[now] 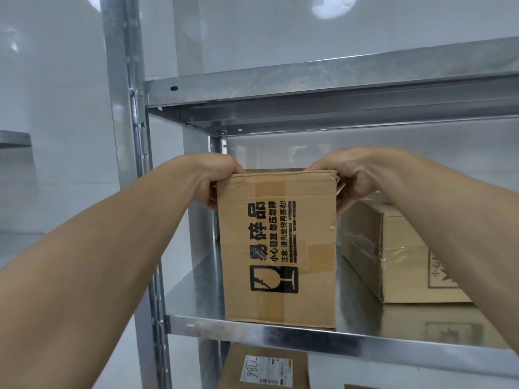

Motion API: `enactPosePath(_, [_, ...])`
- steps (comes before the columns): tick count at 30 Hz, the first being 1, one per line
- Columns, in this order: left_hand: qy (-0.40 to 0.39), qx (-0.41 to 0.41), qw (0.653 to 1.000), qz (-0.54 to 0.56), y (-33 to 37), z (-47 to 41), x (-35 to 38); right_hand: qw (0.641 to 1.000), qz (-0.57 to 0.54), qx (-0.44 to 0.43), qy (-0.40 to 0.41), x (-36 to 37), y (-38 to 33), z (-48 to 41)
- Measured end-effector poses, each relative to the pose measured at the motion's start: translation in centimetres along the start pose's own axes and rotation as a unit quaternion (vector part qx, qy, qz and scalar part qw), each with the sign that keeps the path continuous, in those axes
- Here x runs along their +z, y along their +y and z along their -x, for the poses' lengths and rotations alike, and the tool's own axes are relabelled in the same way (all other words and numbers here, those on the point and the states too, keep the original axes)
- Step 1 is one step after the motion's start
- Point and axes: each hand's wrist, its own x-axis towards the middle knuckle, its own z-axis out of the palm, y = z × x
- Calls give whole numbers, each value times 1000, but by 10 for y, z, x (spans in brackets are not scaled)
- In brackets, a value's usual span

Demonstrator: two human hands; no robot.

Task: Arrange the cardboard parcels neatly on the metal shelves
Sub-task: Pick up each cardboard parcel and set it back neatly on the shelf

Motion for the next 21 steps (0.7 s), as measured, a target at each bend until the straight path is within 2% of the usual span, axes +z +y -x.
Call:
enactPosePath(10, [23,60,997,29,-9,15,-2,997,-2,-70,24,6,0,14])
enactPosePath(12, [32,82,994,65,-13,22,-1,992,10,-113,51,14,0,18])
enactPosePath(15, [25,96,987,129,-31,31,5,982,-31,-175,71,27,8,20])
enactPosePath(18, [31,102,970,218,-53,35,13,974,-98,-193,70,41,26,16])
enactPosePath(21, [29,110,945,308,-74,37,22,957,-168,-212,107,59,47,13])
